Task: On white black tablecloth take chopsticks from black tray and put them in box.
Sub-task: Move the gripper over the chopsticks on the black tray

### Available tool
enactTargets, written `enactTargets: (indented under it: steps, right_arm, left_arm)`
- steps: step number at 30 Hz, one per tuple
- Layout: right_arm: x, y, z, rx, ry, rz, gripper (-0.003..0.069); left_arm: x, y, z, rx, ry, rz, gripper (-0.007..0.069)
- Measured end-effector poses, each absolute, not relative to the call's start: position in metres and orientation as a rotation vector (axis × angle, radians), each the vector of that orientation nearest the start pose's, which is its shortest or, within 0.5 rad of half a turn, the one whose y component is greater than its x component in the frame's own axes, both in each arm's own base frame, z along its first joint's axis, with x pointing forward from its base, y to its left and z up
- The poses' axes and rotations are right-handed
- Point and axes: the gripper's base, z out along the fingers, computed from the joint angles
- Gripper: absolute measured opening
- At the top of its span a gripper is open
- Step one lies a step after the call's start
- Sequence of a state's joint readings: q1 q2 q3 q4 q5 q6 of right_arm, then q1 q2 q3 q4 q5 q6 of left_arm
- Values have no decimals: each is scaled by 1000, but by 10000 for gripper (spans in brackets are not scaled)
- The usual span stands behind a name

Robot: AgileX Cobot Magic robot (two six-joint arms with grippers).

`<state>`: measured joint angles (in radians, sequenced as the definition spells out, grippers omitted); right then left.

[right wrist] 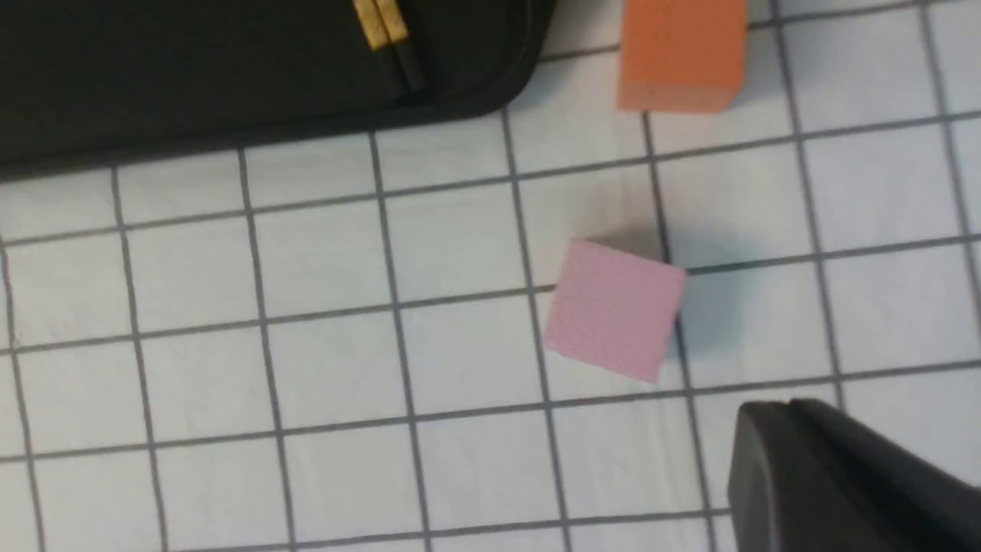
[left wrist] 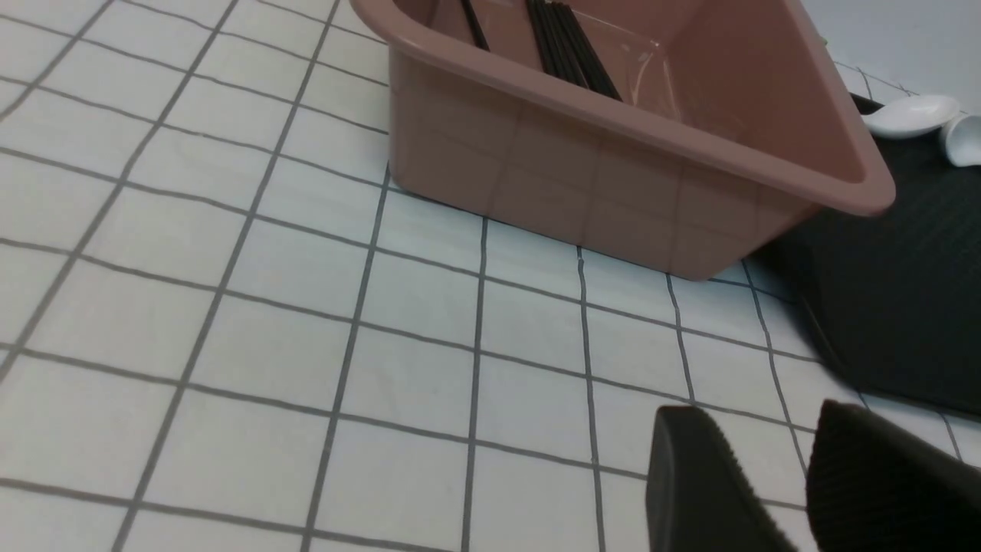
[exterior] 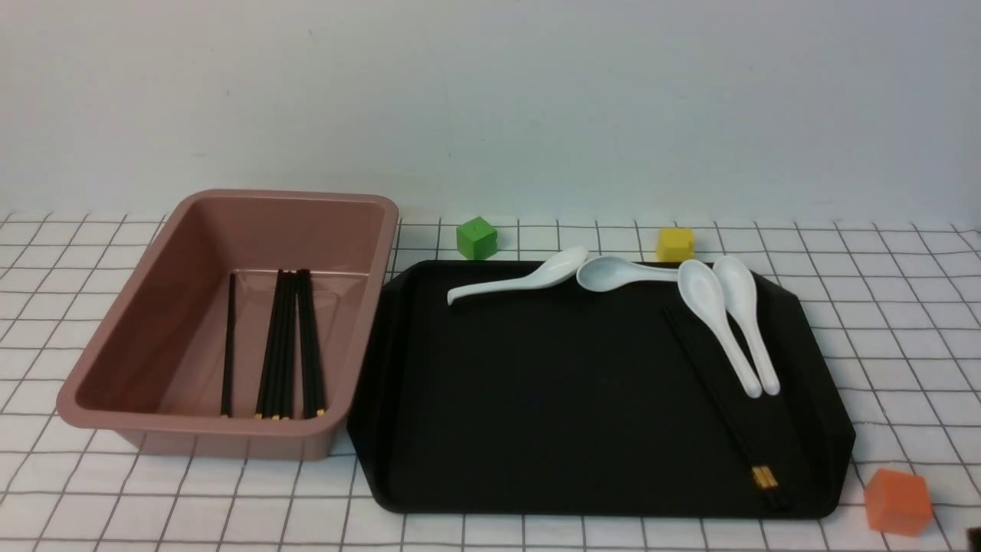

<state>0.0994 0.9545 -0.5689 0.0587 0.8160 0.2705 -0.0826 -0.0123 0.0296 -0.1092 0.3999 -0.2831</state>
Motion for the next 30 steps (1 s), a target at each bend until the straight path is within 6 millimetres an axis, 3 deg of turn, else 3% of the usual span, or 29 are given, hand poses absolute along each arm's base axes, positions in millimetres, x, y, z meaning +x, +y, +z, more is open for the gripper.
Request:
enactTargets:
  steps: [5, 8, 12, 17, 23, 30]
  right_arm:
    - [191, 34, 230, 167, 2745, 320, 95]
    - [221, 42, 227, 94, 2772, 391, 172]
    - [261, 48, 222, 50, 2816, 408, 258]
    - [305, 62, 209, -55, 2878, 364, 286]
    - [334, 86, 183, -204, 2942, 211, 288]
    - [341, 96, 150, -258, 3016, 101, 286]
  left_arm:
    - [51, -8, 168, -258, 1897, -356, 238]
    - [51, -8, 168, -258, 1897, -356, 238]
    - [51, -8, 168, -258, 1897, -356, 238]
    - [51, -8, 168, -258, 1897, -356, 238]
    - [51, -8, 168, -258, 1897, -356, 238]
    - [51, -8, 168, -258, 1897, -356, 238]
